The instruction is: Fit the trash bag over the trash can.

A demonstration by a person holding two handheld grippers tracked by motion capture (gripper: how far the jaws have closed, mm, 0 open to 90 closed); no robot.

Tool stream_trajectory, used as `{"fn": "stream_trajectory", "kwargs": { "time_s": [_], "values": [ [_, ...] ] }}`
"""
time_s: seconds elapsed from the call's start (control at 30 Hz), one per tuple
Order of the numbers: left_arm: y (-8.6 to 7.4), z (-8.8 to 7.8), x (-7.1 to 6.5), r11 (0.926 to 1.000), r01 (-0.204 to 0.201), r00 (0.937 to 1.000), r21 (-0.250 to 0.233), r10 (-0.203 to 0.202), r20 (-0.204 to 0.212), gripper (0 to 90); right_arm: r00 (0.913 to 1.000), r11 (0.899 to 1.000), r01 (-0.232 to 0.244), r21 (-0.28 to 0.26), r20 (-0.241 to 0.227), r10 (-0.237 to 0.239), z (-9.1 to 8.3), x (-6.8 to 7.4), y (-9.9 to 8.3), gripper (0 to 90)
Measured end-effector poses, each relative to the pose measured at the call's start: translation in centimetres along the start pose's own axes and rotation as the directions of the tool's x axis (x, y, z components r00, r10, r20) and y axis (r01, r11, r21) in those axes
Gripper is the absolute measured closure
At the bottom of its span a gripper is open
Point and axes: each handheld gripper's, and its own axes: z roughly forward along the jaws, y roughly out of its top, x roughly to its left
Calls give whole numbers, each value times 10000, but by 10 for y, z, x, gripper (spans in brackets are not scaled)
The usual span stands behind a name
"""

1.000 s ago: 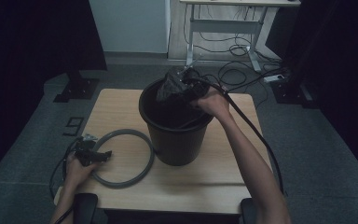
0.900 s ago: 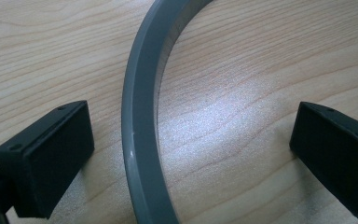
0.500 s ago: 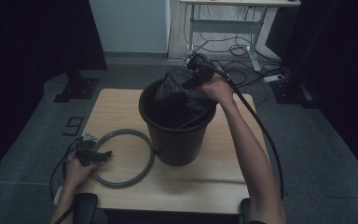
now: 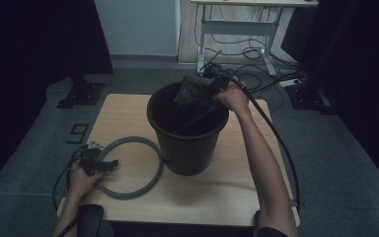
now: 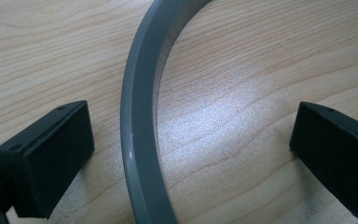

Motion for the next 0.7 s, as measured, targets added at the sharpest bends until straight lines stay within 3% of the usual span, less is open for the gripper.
{"fn": "stream_trajectory", "kwargs": {
  "time_s": [0.13,0.27,0.47,0.63,0.7],
  "values": [
    [0,0,0,10000,0,10000,0,0,3,0,9998,9983,207,-541,-16,-208,-9,2,14,302],
    [0,0,0,10000,3,10000,-3,-3,3,0,9987,9955,431,-840,-228,-451,-3,9,29,313],
    [0,0,0,10000,2,10000,0,-2,5,0,9978,9978,663,71,-50,-662,16,10,32,585],
    [0,0,0,10000,-8,10000,-6,8,17,0,9998,9994,-176,312,-86,179,9,1,14,639],
    [0,0,0,10000,-17,10000,2,17,18,0,9996,9987,-293,410,-38,294,1,-1,3,641]
  ]
}}
